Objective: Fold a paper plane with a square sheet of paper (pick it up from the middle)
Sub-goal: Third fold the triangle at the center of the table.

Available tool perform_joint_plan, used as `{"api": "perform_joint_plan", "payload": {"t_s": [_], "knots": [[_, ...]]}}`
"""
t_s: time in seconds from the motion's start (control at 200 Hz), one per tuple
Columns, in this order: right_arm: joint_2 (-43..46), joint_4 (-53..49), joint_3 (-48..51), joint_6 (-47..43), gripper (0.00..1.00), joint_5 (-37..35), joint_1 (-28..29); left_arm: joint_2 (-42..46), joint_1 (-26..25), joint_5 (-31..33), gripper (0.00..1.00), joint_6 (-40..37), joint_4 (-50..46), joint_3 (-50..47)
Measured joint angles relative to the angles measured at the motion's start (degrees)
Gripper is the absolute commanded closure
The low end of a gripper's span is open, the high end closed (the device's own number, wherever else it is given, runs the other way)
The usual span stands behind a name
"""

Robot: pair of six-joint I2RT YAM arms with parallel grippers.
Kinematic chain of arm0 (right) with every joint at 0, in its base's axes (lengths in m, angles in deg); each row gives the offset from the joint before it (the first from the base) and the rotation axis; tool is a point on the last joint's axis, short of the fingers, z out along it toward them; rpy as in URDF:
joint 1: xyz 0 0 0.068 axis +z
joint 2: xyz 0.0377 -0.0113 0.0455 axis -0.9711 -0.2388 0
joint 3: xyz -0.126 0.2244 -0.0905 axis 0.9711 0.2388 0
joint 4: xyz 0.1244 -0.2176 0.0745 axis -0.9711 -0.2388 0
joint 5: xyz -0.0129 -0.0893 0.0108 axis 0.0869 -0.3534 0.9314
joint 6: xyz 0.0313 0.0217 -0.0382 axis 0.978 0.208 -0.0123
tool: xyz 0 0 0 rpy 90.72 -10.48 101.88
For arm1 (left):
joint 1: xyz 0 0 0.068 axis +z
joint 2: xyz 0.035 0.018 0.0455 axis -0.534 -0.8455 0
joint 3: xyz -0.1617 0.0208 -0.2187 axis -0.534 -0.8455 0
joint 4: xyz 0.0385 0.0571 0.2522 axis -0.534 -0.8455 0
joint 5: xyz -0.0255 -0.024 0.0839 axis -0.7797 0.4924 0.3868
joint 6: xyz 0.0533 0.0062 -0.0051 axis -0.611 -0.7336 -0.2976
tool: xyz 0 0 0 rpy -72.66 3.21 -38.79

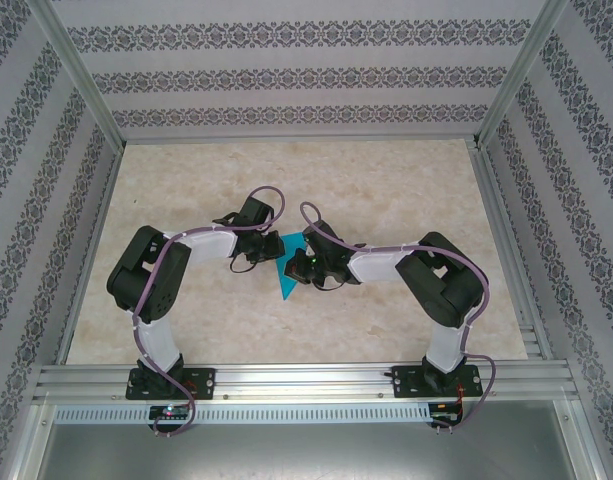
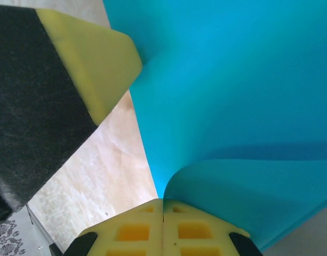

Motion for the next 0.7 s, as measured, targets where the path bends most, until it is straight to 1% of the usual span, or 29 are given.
{"api": "perform_joint_plan", "payload": {"t_s": [0.699], "knots": [[-1.4,0.1,0.0,0.3,0.94,-0.3,-0.1,-0.1,0.0,-0.2,0.83,0.0,0.0,0.0]]}}
